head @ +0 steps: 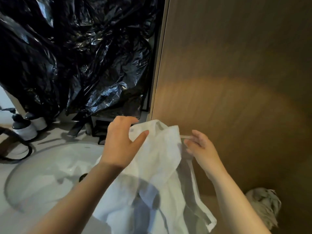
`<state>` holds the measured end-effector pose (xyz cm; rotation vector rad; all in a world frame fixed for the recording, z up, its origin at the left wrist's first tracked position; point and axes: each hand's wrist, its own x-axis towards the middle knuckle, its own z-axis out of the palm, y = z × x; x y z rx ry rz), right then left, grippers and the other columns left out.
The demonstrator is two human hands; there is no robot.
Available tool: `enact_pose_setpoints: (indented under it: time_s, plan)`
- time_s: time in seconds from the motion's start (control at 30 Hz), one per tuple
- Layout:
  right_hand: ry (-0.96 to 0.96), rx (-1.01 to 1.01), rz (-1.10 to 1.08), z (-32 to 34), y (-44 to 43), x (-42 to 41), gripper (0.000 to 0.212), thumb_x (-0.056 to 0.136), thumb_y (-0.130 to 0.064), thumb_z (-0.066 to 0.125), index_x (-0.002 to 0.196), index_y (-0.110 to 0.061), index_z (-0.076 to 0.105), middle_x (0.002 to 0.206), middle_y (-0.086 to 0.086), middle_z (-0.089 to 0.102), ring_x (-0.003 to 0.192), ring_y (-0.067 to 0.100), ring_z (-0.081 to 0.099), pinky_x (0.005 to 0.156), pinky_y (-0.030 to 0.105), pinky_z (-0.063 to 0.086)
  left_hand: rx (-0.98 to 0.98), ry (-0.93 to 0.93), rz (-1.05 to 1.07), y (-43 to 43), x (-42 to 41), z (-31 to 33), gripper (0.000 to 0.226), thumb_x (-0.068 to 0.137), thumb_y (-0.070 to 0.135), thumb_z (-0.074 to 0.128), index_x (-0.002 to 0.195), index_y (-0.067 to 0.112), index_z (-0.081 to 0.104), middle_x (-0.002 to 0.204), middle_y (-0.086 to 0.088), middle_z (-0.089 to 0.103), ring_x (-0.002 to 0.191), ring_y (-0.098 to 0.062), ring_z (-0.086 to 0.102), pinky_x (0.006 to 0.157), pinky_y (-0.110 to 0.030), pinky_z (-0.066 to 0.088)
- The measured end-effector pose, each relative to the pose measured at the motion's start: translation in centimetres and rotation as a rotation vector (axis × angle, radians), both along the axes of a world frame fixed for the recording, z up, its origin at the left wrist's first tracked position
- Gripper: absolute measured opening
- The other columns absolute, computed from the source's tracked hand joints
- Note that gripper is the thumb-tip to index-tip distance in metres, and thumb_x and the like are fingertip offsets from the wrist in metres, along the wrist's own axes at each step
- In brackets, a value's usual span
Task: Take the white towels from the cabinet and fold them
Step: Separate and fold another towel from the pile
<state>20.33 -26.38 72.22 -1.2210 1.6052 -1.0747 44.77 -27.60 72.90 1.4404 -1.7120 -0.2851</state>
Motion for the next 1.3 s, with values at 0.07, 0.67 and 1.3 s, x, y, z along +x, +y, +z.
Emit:
enact_pose_setpoints:
  time_s: [0.07, 0.67, 1.3]
  plan:
    - [0.042, 0.009, -0.008, -0.6, 1.0, 0.1, 0.057, 0.094, -0.029, 0.063, 0.146, -0.025, 0.040, 0.142, -0.006, 0.048, 0.129, 0.016, 0.049, 0.107, 0.043, 0.045, 0.036, 0.017, -0.062, 1.6, 0.0, -1.0, 0.047, 0.075, 0.055, 0.064, 0.105, 0.019, 0.063, 0.102, 0.007, 0.055, 0.091, -0.008, 0.050, 0.080, -0.017, 0.038]
    - [0.644, -0.080, 0.618, -4.6, 5.6, 4.8, 0.057, 0.075, -0.047, 0.080, 0.127, -0.039, 0.060, 0.138, -0.029, 0.045, 0.133, -0.013, 0.017, 0.105, 0.004, 0.012, 0.516, -0.107, -0.178, 5.6, 1.9, -8.1, 0.060, 0.065, 0.036, 0.086, 0.115, 0.032, 0.053, 0.111, 0.010, 0.047, 0.097, -0.008, 0.053, 0.083, -0.027, 0.051]
    - [0.156, -0.289, -0.066, -0.3, 3.8, -0.8, 0.025, 0.096, -0.026, 0.060, 0.079, -0.008, 0.059, 0.072, 0.019, 0.053, 0.059, 0.015, 0.044, 0.052, 0.021, 0.035, 0.370, 0.136, -0.082, 4.4, 1.4, -5.5, 0.030, 0.077, -0.008, 0.060, 0.071, 0.021, 0.064, 0.087, 0.009, 0.067, 0.076, 0.003, 0.062, 0.060, -0.003, 0.042]
